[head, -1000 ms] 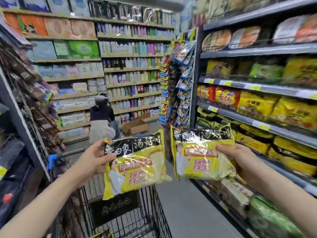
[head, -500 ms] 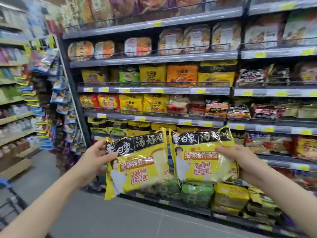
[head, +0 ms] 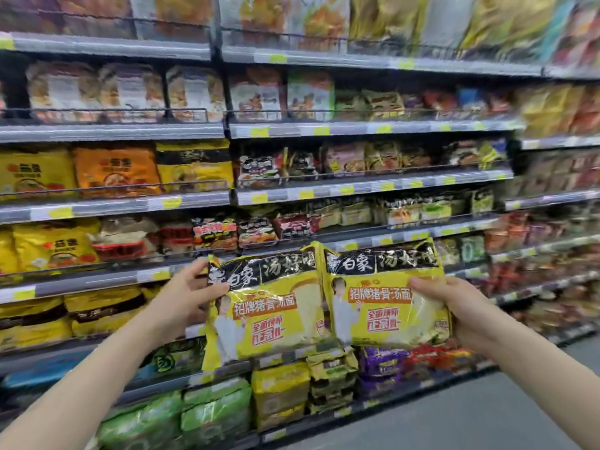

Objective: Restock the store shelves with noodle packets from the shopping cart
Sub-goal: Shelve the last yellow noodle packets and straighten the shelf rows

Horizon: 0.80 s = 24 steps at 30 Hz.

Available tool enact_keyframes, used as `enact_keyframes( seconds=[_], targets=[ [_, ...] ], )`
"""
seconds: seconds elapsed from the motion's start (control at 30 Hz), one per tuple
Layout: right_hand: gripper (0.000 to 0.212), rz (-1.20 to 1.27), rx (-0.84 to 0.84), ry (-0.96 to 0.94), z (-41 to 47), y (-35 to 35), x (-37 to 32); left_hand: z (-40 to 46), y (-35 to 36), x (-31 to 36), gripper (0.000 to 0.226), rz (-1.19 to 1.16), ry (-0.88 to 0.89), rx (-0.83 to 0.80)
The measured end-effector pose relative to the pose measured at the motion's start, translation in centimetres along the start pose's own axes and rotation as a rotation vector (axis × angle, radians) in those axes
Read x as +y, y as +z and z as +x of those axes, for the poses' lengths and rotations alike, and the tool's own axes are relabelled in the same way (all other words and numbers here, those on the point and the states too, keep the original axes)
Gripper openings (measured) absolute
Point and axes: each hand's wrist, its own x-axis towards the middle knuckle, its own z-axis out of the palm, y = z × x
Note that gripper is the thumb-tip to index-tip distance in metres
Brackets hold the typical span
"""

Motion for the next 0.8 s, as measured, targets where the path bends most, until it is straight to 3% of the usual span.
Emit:
enact_keyframes(
  seconds=[0.07,0.17,0.2,0.3,0.4,0.53,0.7,0.8],
  targets=[
    [0.058,0.004,0.032,-0.003,1.1,-3.3,-0.2,2.7,3.2,0.2,0.098,-0.013,-0.007,-0.025],
    [0.068,0.016,0.048,0.001,2.8,-7.8,-0.2,6.0,7.7,0.7,0.140,0.024,0.033,-0.072],
    [0.066,0.008,0.058,-0.003,3.4,-9.0,-0.2,7.2,9.0,0.7,0.139,0.039,0.037,-0.076],
    [0.059,0.003,0.096,-0.012,5.0,-12.1,-0.4,10.1,12.6,1.2,0.107,0.025,0.027,-0.114],
    [0.058,0.033,0.113,-0.028,6.9,-14.6,-0.4,12.6,15.1,1.4,0.117,0.049,0.025,-0.142],
    [0.028,0.051,0.145,-0.029,9.7,-16.9,-0.6,16.1,17.2,1.4,0.129,0.068,0.031,-0.161],
    [0.029,0.045,0.151,-0.006,14.5,-19.0,-0.2,20.9,20.0,0.6,0.103,0.057,0.060,-0.164],
    [0.033,0.039,0.154,0.012,18.2,-20.3,0.1,24.0,21.2,0.2,0.130,0.075,0.073,-0.167]
  ],
)
